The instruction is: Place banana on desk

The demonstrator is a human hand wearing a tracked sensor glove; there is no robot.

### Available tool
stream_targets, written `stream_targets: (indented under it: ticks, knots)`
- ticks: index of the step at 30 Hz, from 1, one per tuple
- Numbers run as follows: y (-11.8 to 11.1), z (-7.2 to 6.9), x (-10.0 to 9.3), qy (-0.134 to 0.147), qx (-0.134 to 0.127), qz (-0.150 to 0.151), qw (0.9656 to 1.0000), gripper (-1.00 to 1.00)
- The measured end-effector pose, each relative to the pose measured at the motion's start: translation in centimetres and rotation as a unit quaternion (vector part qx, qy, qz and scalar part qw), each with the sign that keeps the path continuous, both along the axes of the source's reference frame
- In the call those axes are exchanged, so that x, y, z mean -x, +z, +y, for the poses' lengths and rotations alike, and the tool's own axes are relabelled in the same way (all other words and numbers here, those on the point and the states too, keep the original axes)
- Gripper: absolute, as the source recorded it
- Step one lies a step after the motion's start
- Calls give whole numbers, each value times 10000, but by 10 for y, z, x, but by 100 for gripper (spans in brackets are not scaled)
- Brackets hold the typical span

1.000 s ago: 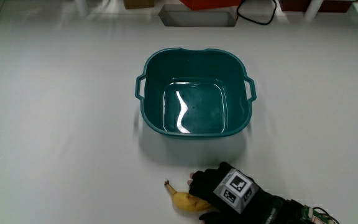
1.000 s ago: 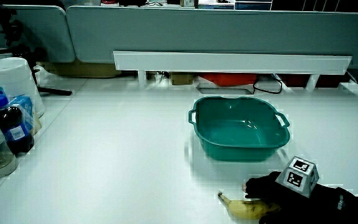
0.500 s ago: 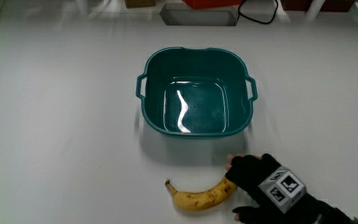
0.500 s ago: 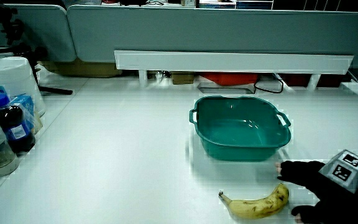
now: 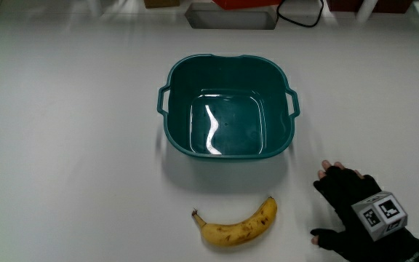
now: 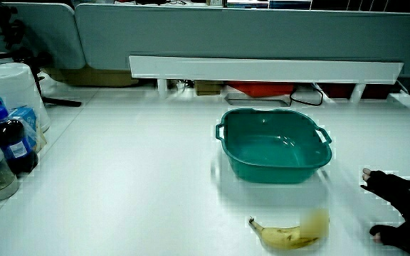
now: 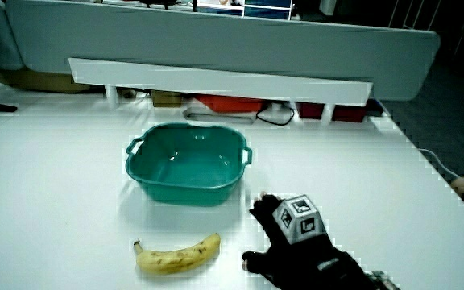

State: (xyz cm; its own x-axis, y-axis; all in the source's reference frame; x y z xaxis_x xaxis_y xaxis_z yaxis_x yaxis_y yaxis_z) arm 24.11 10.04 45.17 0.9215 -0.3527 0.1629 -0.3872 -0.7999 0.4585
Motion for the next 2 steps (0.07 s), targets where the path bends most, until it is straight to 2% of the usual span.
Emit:
stream_targets:
  ticks: [2]
  knots:
    - [3, 1, -1, 30, 38, 2, 10000, -100]
